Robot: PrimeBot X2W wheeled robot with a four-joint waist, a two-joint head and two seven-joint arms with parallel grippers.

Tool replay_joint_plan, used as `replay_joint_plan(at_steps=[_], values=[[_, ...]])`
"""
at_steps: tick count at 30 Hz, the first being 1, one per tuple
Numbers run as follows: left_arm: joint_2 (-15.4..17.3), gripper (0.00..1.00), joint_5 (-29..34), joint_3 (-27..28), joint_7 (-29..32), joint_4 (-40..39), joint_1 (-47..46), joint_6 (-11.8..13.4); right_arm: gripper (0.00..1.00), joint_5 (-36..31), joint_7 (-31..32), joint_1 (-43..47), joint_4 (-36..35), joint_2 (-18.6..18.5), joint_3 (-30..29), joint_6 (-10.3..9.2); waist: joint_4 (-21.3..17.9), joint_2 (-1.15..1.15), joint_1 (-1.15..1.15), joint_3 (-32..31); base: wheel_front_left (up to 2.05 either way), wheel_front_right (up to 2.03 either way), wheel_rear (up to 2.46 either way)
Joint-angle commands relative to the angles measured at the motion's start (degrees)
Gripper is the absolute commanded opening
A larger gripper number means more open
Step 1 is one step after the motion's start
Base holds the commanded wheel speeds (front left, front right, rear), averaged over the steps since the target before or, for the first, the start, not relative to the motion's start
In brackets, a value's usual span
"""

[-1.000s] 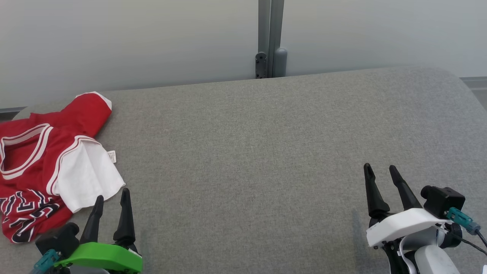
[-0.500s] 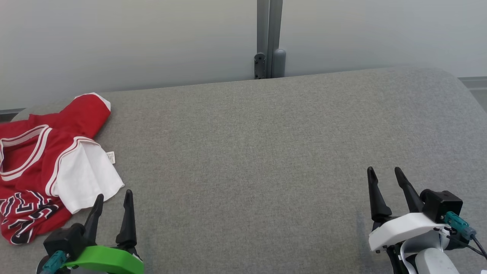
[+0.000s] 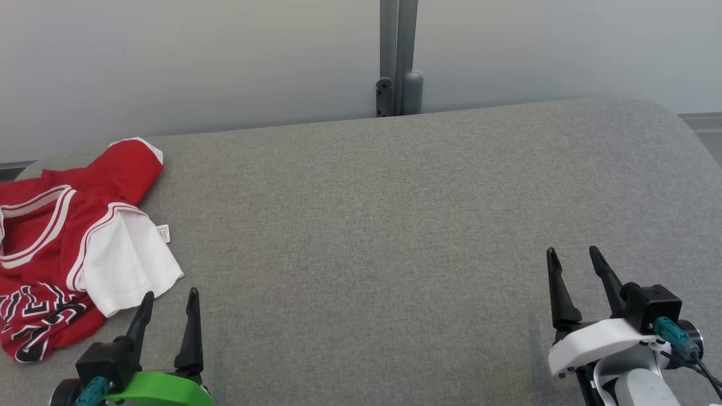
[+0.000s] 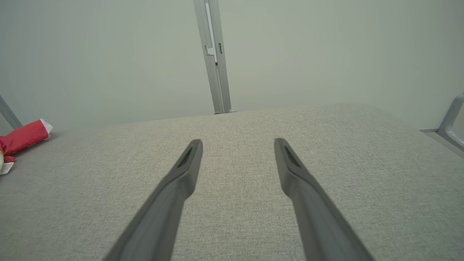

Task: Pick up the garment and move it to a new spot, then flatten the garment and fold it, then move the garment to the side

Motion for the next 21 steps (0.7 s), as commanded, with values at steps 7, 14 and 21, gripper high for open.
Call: replay_joint_plan(at_steps=[7,14,21], values=[[0.5,1.00,3.7,-0.1,-1.1,0.4,0.7,-0.2,1.00,-3.6,-1.2,0.7,0.3,-0.1,-0.1,0.02,0.5,0.00,0.00,-0.2,0.00,0.00,0.00],[0.7,1.00,6.1,0.0,-1.9,0.7,1.0,-0.2,1.00,-5.9,-1.9,0.9,0.6,-0.1,0.2,0.02,0.6,0.00,0.00,-0.3,0.00,0.00,0.00],[0.4,1.00,6.0,0.8,-2.0,0.8,0.8,-0.1,1.00,-6.0,-2.0,0.8,0.7,-0.1,0.1,0.02,0.5,0.00,0.00,-0.3,0.00,0.00,0.00]])
